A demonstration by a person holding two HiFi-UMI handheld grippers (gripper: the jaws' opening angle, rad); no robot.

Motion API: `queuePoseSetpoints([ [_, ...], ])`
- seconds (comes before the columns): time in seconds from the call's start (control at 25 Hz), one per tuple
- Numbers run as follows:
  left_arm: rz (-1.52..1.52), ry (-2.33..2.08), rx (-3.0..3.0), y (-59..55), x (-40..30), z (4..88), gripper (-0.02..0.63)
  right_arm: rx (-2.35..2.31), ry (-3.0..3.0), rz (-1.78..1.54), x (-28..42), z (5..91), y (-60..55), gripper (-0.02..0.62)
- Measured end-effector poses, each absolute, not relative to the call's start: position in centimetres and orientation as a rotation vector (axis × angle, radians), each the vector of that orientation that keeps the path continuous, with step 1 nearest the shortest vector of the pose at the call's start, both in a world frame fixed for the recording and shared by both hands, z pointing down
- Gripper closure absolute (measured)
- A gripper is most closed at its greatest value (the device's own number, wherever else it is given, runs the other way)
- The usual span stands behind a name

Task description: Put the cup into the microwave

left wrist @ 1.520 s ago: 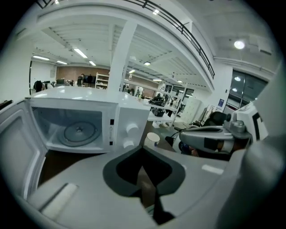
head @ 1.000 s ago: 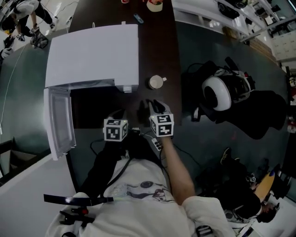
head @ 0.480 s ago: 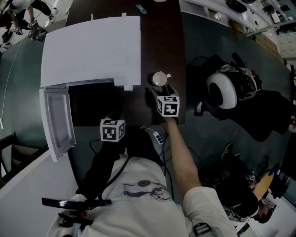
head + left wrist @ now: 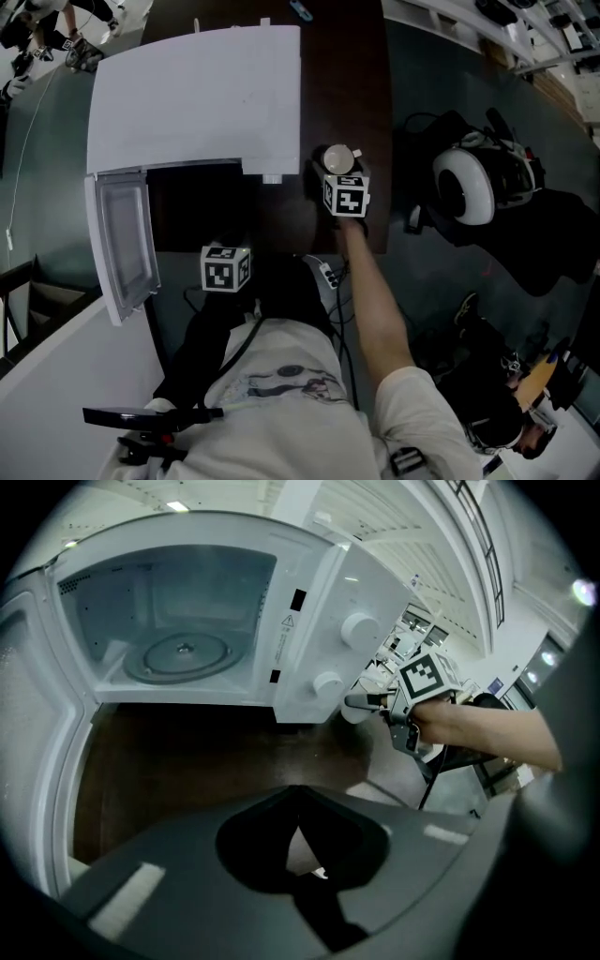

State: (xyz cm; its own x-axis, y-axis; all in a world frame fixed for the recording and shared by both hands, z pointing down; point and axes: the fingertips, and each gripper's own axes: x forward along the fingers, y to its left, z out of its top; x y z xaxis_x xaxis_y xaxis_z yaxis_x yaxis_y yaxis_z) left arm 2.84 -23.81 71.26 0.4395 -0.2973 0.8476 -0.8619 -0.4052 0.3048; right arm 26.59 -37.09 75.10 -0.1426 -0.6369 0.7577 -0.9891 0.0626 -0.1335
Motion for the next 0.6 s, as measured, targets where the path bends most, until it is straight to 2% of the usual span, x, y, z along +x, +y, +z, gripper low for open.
queuePoseSetpoints([
  [0.6, 0.927, -0.977, 1.918, -23.0, 0.8, 70.9, 0.607, 1.558, -1.880, 0.811, 25.6, 73.8, -34.3, 0.181],
])
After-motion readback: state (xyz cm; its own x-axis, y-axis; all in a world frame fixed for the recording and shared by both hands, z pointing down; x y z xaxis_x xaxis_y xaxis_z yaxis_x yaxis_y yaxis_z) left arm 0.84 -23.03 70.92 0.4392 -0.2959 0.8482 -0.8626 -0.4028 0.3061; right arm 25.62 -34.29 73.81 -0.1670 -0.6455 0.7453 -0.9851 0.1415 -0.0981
